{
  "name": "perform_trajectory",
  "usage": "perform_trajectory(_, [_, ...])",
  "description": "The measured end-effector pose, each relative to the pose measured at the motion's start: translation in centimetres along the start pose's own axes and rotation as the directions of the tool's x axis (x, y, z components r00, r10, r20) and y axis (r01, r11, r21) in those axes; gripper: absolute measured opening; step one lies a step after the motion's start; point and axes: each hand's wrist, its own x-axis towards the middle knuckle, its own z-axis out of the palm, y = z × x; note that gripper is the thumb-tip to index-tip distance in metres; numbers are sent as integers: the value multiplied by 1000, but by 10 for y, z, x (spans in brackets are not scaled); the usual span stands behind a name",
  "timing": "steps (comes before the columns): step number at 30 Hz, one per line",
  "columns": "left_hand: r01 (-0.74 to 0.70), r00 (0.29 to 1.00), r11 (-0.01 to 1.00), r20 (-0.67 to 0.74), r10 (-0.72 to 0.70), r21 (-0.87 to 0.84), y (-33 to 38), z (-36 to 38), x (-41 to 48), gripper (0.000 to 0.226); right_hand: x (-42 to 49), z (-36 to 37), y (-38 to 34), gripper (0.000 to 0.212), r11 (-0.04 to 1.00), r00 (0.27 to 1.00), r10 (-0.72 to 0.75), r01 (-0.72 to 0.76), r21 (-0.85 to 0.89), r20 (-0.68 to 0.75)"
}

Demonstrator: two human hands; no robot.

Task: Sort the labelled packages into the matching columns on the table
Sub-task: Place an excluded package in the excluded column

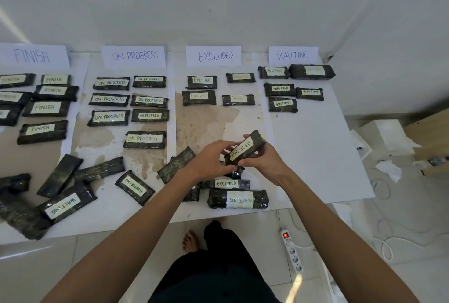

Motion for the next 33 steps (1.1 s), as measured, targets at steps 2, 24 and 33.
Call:
perform_trajectory(2, [-7, 1000, 999, -1, 7, 40, 0, 1, 3, 68, -1, -4, -1, 66, 1000, 1000, -7, 6, -12, -24])
perform_trajectory(24, [114, 987, 923, -145, -64, 368, -50, 3, 140, 59, 140, -68, -14, 57, 458, 997, -46, -33, -889, -61])
perform_trajectory(33, [139, 977, 946, -199, -81, 293, -64, 4, 163, 66, 181, -82, -7, 66, 56, 973, -60, 228, -972, 225])
